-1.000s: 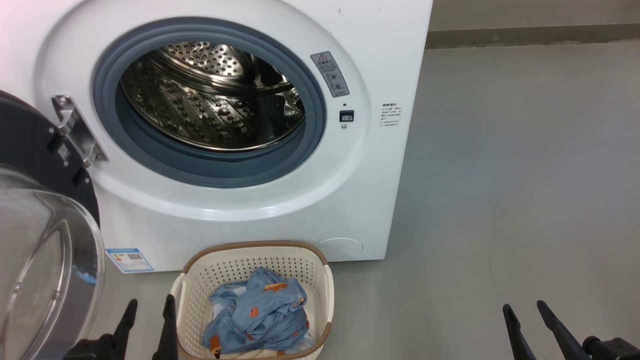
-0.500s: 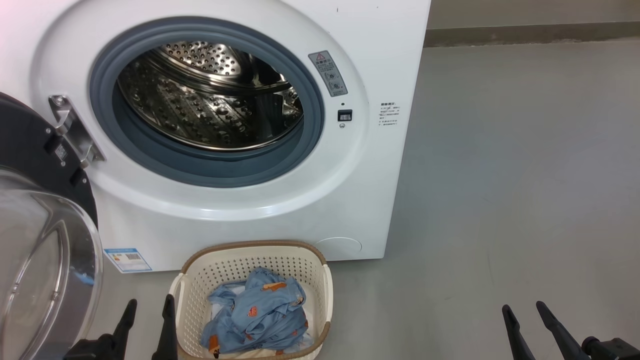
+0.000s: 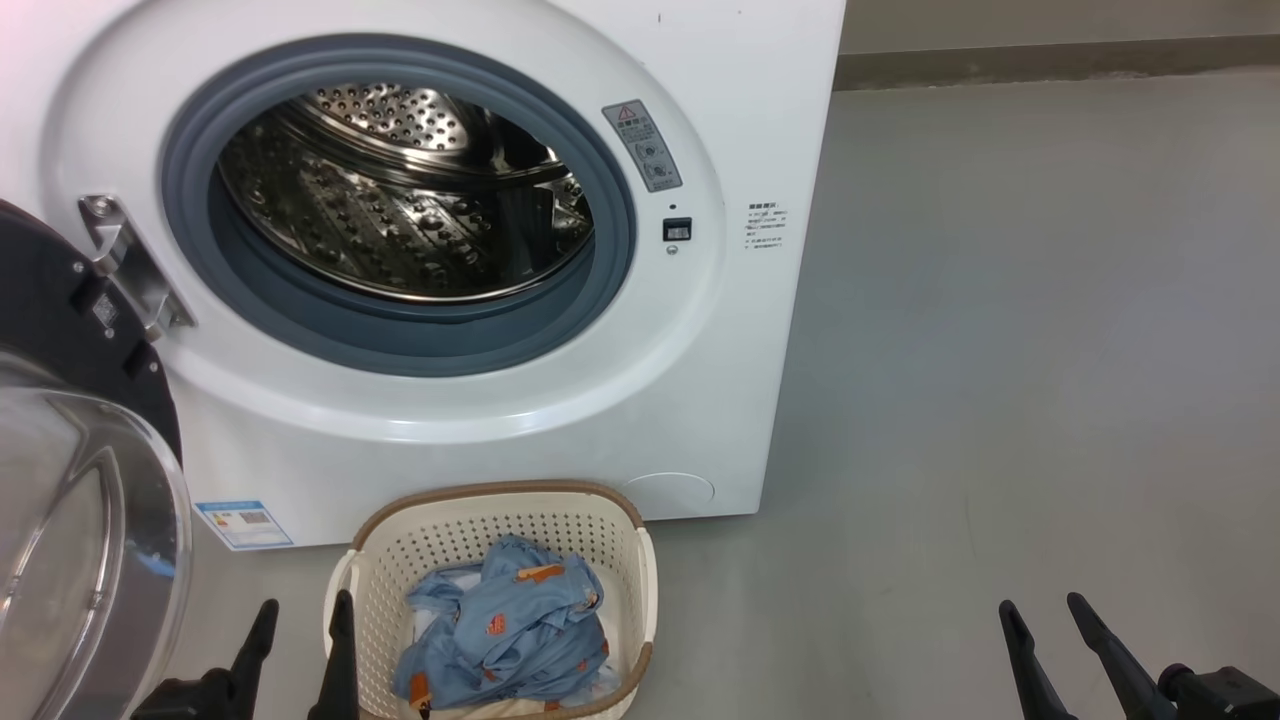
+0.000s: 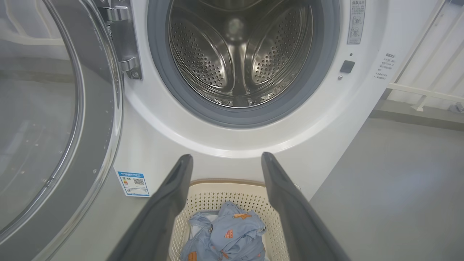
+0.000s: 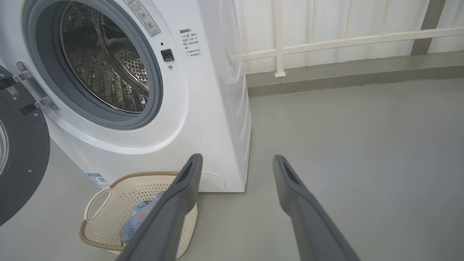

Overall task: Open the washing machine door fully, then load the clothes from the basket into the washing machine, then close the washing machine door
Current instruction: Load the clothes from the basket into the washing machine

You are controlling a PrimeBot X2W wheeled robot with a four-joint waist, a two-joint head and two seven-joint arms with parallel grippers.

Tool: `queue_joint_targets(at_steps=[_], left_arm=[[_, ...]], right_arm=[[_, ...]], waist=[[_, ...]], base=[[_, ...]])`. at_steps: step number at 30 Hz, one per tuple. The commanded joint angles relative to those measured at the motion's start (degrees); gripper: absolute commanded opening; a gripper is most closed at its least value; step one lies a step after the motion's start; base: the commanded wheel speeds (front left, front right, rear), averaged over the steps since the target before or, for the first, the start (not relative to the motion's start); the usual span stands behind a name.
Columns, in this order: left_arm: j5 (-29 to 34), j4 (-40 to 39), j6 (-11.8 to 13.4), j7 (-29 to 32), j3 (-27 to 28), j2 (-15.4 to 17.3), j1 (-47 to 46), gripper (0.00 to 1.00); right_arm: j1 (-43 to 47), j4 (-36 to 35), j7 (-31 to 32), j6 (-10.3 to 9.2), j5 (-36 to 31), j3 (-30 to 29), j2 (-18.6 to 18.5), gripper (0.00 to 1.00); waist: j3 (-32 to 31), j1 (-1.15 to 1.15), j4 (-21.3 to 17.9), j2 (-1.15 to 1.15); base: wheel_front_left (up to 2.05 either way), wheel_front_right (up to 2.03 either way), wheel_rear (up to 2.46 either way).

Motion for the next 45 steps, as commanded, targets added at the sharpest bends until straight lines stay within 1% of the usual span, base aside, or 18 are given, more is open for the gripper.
queue_joint_targets(at_steps=[1, 10, 17, 24, 33, 34, 41, 45], left_arm=[[0.1, -1.0, -0.1, -0.8, 1.8, 0.8, -1.3, 1.00], [0.0, 0.1, -0.1, -0.8, 1.4, 0.7, -1.6, 1.00], [0.7, 4.0, 0.0, -0.8, 0.1, 0.2, -3.5, 1.00], [0.8, 10.6, 0.5, 0.1, -1.5, -0.2, -8.3, 1.00], [0.1, 22.3, 1.2, 3.4, -2.4, -0.4, -17.7, 1.00], [0.1, 22.3, 1.2, 3.4, -2.4, -0.4, -17.7, 1.00], [-0.4, 32.4, 1.6, 5.0, -2.6, -0.4, -26.1, 1.00], [-0.4, 37.8, 2.1, 4.9, -2.5, 0.5, -30.3, 1.00]], right_arm=[[-1.9, -1.3, -0.7, 0.09, 0.0, 1.5, -0.8, 1.00], [-2.5, -1.2, -0.7, 0.09, 0.2, 1.8, -0.6, 1.00], [-3.5, -1.3, -0.7, 0.09, 0.3, 2.1, -0.2, 1.00], [-5.0, -1.4, -0.7, 0.09, 0.5, 2.3, 0.4, 1.00], [-8.2, -1.6, -0.7, 0.09, 0.9, 2.8, 1.1, 1.00], [-8.2, -1.6, -0.7, 0.09, 0.9, 2.8, 1.1, 1.00], [-11.5, -1.7, -0.7, 0.09, 1.3, 3.8, 1.8, 1.00], [-13.5, -1.6, -0.7, 0.09, 1.6, 4.7, 2.1, 1.00]], waist=[[0.1, 0.00, -0.2, 0.00], [1.3, 0.00, -2.2, 0.00], [3.1, 0.00, -4.2, 0.00], [6.3, 0.00, -6.2, 0.00], [12.4, 0.00, -9.0, 0.00], [12.4, 0.00, -9.0, 0.00], [18.3, 0.00, -11.1, 0.00], [21.4, 0.00, -12.5, 0.00]], base=[[0.00, 0.00, 0.00], [0.00, 0.00, 0.00], [0.00, 0.00, 0.00], [0.00, 0.00, 0.00], [0.00, 0.00, 0.00], [0.00, 0.00, 0.00], [0.00, 0.00, 0.00], [0.00, 0.00, 0.00]])
